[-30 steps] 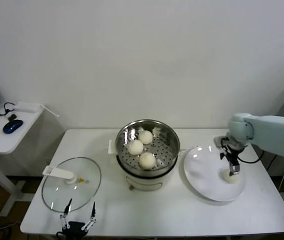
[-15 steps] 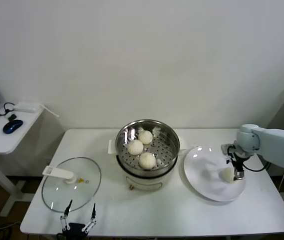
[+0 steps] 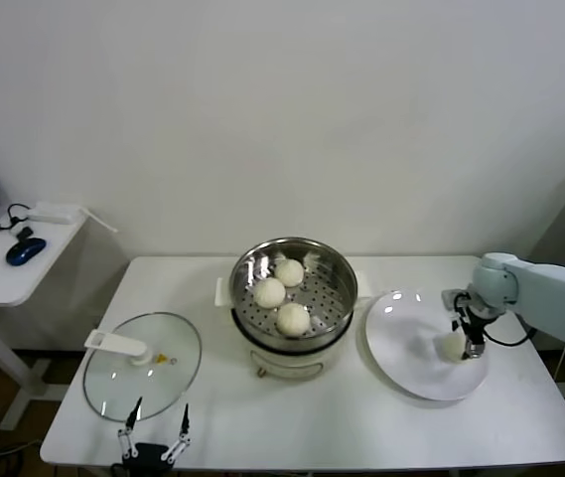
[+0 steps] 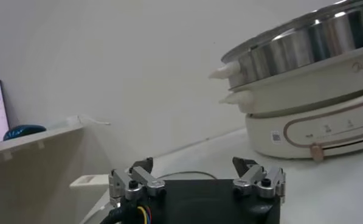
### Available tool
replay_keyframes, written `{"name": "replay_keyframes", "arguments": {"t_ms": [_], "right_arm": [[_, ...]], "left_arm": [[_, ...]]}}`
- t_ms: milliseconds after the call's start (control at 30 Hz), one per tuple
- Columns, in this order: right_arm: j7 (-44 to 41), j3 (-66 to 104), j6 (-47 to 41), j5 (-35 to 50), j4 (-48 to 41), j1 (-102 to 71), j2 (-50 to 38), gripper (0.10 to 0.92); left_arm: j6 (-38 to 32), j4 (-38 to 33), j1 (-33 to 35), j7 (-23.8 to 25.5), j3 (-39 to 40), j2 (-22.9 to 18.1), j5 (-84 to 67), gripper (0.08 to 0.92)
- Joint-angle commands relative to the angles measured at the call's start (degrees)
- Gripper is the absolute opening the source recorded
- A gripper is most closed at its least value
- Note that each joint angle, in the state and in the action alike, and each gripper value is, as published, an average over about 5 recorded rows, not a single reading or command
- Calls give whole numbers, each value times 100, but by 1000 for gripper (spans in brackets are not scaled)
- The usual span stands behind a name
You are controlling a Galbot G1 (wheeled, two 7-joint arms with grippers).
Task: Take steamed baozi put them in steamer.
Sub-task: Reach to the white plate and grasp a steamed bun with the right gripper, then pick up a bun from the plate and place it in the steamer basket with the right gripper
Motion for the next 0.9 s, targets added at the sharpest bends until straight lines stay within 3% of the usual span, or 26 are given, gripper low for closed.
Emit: {"name": "replay_keyframes", "arguments": {"t_ms": [33, 233, 567, 900], "right_arm": [[-64, 125, 20, 28, -40, -37, -22, 648], [-301, -637, -1, 678, 316, 1033, 144, 557], [-857, -1994, -49, 2450, 1029, 3771, 1025, 551], [-983, -1648, -266, 3554, 1195, 4585, 1806, 551]], "left_arm": [[10, -10, 0, 1, -1, -145, 6, 823], [31, -32, -11, 7, -9, -141, -2, 823], [67, -36, -78, 28, 33, -136, -8, 823], [91, -66, -115, 42, 74, -80, -31, 823]]}}
